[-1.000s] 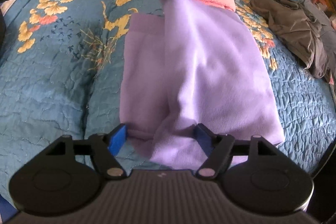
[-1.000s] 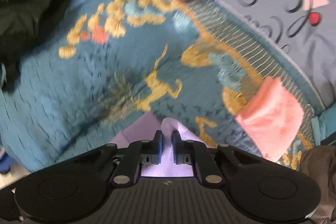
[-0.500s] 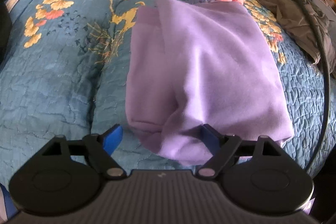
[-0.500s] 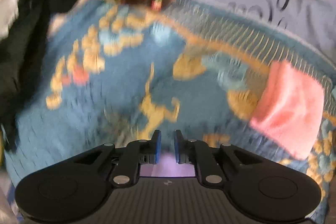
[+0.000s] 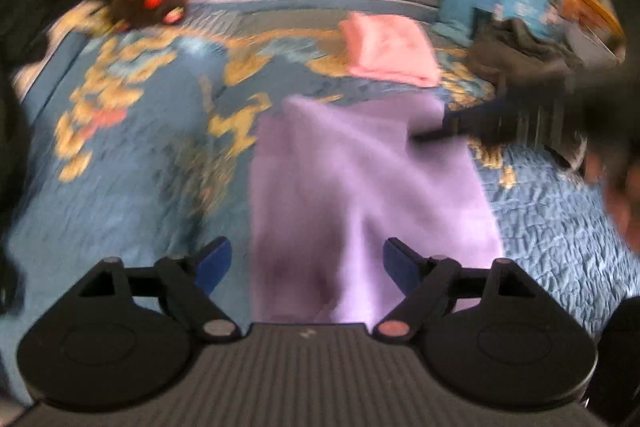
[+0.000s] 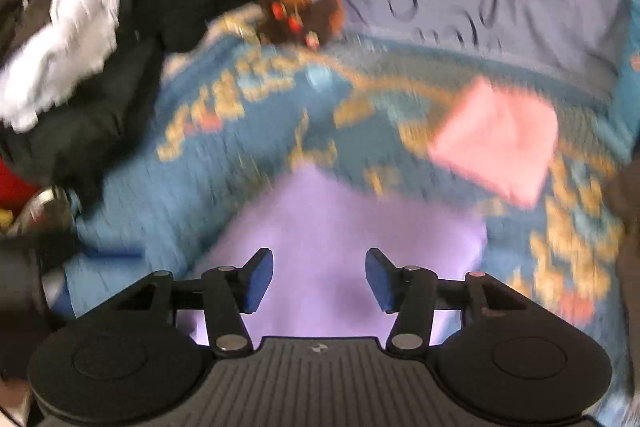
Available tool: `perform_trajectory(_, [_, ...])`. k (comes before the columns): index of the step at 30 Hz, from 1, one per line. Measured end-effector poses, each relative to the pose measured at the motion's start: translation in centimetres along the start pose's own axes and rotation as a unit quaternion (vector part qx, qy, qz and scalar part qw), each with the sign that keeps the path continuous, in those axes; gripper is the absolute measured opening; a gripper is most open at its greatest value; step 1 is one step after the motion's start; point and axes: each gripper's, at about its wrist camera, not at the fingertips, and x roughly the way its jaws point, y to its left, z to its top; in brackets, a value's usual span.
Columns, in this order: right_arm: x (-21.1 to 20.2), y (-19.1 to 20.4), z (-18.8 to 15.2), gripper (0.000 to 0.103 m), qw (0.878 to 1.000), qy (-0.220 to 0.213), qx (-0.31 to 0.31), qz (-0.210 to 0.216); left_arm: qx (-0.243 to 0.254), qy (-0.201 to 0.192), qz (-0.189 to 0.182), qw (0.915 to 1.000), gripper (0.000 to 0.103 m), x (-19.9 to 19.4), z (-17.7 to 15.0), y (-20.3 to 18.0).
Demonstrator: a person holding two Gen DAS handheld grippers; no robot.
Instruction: Fold clothes
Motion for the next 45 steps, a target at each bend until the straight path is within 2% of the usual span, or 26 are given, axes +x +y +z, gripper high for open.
perform_trajectory(3, [0.5, -1.0, -2.2, 0.051, 0.999, 0.018, 0.04, 0.003, 0.039, 0.004, -0.006, 0.9992, 0.092, 1.0, 0.7, -2.2])
perform_trajectory(6, [1.1, -1.4, -3.0, 0.053, 0.999, 0.027, 0.043, -0.004, 0.076, 0.015, 0.017, 0.9968, 0.094, 2.6, 0.9, -3.8])
perform_trajectory(8, [1.4, -1.4, -3.4, 0.06, 0.999, 0.031, 0.039, -0.003, 0.078, 0.03, 0.023, 0.9963, 0.096, 3.7, 0.7, -4.0])
perform_trajectory(11, [1.9, -1.0, -3.7, 0.062, 0.999, 0.036, 0.023, -0.01, 0.083, 0.047, 0.036, 0.9948, 0.102, 5.1, 0.1, -3.6])
perform_trajectory(14, [1.9, -0.6, -4.2, 0.063, 0.999, 0.035, 0.004, -0.024, 0.086, 0.064, 0.058, 0.9925, 0.103, 6.2, -0.6, -2.9])
perform_trajectory(18, [1.7, -0.3, -4.5, 0.066, 0.999, 0.032, -0.006, -0.036, 0.059, 0.08, 0.049, 0.9938, 0.103, 6.8, -1.1, -1.1])
perform_trajectory(28, [1.6, -0.2, -4.7, 0.069, 0.999, 0.02, -0.008, -0.037, 0.093, 0.085, 0.081, 0.9887, 0.103, 7.0, -0.9, -2.3])
perform_trajectory(37, [0.1, -0.3, -5.5, 0.07, 0.999, 0.01, 0.008, -0.048, 0.103, 0.089, 0.107, 0.9848, 0.103, 6.5, -0.8, -3.3])
perform_trajectory(39, [-0.9, -0.9, -5.9, 0.07, 0.999, 0.003, 0.025, -0.042, 0.104, 0.091, 0.11, 0.9843, 0.103, 6.2, -0.9, -3.5])
perform_trajectory(42, [-3.1, -2.9, -7.0, 0.073, 0.995, -0.025, 0.092, -0.006, 0.084, 0.09, 0.105, 0.9868, 0.103, 5.2, -1.1, -2.7])
perform_trajectory(44, [-4.7, -5.0, -8.5, 0.085, 0.986, -0.049, 0.158, 0.03, 0.046, 0.085, 0.091, 0.9911, 0.103, 4.2, -1.4, -1.2])
perform_trajectory(45, [-5.2, -6.2, -9.4, 0.087, 0.979, -0.057, 0.189, 0.05, 0.021, 0.082, 0.081, 0.993, 0.103, 3.7, -1.5, -0.3])
